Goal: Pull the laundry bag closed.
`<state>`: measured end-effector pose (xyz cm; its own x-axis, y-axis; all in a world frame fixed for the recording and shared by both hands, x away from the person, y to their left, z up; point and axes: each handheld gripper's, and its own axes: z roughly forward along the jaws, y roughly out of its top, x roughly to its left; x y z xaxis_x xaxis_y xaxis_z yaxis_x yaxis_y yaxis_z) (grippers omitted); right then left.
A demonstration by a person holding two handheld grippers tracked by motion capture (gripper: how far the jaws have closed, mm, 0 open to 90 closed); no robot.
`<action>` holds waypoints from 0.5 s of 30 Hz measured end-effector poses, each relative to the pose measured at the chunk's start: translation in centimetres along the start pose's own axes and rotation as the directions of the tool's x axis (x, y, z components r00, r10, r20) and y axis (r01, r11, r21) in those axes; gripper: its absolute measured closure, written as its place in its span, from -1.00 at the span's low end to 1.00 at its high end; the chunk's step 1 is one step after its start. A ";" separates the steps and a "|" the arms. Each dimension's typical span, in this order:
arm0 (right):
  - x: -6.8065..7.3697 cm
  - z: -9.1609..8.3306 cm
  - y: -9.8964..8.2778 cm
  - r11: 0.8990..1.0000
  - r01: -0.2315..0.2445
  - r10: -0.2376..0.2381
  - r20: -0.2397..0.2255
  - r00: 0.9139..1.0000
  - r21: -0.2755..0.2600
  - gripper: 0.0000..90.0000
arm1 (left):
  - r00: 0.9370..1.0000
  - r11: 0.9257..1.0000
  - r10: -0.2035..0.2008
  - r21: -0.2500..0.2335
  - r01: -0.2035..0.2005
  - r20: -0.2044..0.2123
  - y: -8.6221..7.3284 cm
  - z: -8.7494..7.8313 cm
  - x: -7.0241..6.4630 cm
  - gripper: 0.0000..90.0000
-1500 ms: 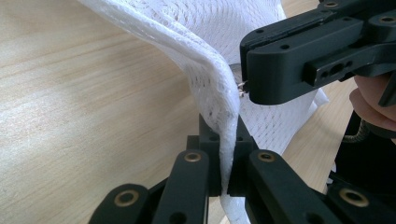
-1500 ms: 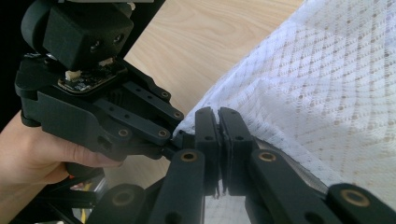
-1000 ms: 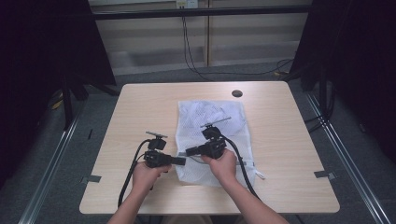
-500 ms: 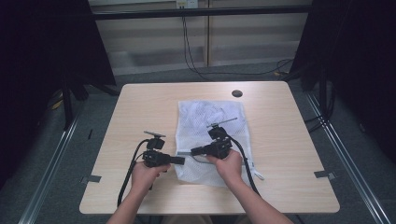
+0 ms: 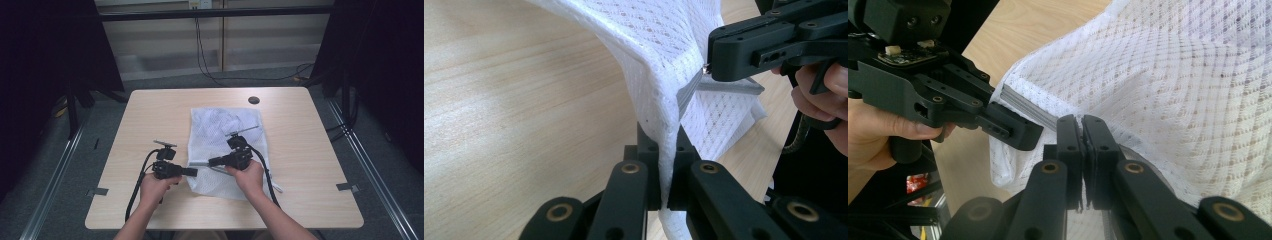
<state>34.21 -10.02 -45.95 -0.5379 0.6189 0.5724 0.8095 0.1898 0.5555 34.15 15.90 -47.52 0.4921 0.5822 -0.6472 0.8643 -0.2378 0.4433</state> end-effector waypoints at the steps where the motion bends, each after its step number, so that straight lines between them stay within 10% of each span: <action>1: 0.0 0.0 0.0 1.000 -0.005 0.005 -0.001 1.000 0.001 0.93 | 1.000 1.000 0.003 0.000 -0.003 -0.003 0.0 0.0 0.0 0.98; 15: -0.1 -0.3 -0.2 1.000 -0.007 0.007 -0.002 1.000 0.000 0.93 | 1.000 0.999 0.021 0.027 -0.021 -0.006 0.0 0.0 -0.1 0.98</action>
<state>34.03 -10.33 -45.97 -0.5330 0.6185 0.5774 0.8132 0.1859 0.5514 34.12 15.85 -47.47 0.5099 0.5817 -0.6338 0.8562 -0.2713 0.4398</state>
